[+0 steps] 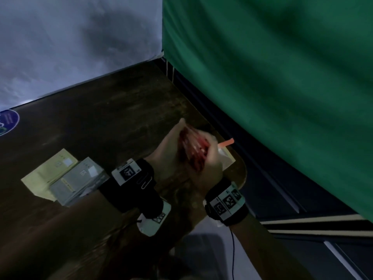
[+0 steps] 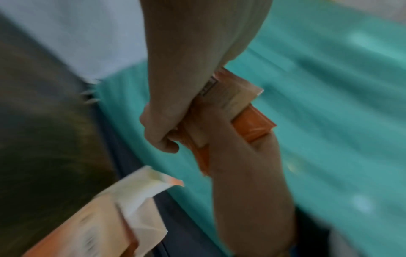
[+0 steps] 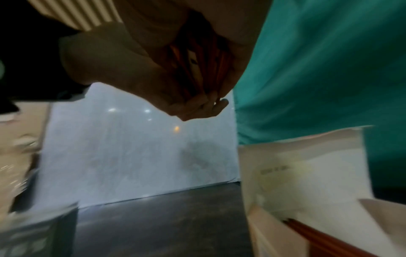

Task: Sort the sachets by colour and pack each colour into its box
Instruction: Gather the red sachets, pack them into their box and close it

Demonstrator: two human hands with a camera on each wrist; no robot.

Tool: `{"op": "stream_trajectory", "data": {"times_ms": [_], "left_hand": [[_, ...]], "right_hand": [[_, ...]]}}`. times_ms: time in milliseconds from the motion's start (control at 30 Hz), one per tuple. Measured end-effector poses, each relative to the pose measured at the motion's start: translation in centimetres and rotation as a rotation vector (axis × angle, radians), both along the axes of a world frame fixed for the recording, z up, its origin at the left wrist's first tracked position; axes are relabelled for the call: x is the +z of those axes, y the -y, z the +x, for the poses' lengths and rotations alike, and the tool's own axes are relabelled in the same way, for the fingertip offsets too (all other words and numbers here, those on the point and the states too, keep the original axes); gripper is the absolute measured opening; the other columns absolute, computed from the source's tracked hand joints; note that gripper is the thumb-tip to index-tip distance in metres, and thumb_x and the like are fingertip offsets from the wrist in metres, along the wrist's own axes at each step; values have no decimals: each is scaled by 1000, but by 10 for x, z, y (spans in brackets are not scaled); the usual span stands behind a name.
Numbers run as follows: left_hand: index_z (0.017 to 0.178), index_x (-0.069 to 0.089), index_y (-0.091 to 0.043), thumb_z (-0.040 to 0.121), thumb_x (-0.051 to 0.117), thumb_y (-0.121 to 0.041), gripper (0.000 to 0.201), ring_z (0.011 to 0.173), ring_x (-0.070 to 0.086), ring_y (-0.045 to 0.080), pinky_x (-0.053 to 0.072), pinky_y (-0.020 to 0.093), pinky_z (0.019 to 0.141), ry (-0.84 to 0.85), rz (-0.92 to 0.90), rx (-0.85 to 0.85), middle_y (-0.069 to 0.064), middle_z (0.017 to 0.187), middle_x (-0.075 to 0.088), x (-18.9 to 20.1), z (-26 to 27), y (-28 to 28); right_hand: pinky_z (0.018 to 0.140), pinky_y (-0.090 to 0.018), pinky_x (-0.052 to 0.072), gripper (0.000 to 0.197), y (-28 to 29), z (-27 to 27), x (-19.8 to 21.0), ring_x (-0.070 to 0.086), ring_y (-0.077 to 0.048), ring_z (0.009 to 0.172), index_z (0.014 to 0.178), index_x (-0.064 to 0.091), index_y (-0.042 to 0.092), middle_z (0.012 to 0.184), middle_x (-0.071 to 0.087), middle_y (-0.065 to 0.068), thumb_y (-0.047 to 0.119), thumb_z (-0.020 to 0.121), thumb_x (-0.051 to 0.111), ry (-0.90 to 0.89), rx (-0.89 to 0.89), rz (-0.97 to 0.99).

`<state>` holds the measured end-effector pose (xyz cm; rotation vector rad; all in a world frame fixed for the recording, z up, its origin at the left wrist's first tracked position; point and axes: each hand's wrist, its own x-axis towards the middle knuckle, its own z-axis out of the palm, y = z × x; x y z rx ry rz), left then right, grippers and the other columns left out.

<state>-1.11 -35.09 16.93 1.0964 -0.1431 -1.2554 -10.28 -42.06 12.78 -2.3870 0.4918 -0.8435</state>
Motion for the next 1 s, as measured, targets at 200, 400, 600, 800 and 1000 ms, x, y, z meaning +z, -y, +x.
{"op": "stream_trajectory", "data": {"times_ms": [200, 400, 600, 800, 1000], "left_hand": [[119, 51, -12, 98, 35, -46, 43, 95, 60, 2, 49, 21, 85, 335, 43, -38, -2, 113, 63, -24, -28, 55], [122, 52, -10, 90, 59, -17, 33, 108, 49, 4, 40, 16, 88, 1262, 87, -499, 2, 126, 51, -64, -36, 44], [149, 19, -16, 84, 62, -28, 79, 145, 12, 26, 6, 45, 119, 2055, 288, -1007, 7, 157, 19, -105, -25, 56], [142, 40, -18, 88, 57, -15, 57, 138, 34, 29, 14, 44, 117, 2165, 260, -977, 7, 147, 41, -116, -23, 56], [144, 32, -22, 92, 51, -18, 56, 143, 20, 24, 16, 41, 118, 2125, 241, -942, 3, 153, 29, -120, -13, 49]], "right_hand": [[75, -7, 49, 54, 50, -31, 1, 62, 7, 82, 117, 49, 20, 97, 57, 19, 14, 72, 78, 213, -275, 364], [76, 3, 41, 57, 97, -54, -31, 60, -14, 98, 121, 48, -3, 112, 62, -12, 9, 73, 78, 222, -513, 441], [82, -35, 54, 57, 96, -46, -63, 64, -28, 97, 118, 50, 12, 109, 64, -11, 24, 71, 80, -127, -475, 640], [85, -37, 53, 49, 103, -23, -51, 64, -31, 95, 112, 49, 21, 104, 66, -10, 42, 74, 71, -550, -301, 387], [76, -33, 53, 48, 112, -5, -43, 64, -32, 90, 110, 50, 16, 100, 64, -13, 52, 81, 61, -841, -174, 198]]}}
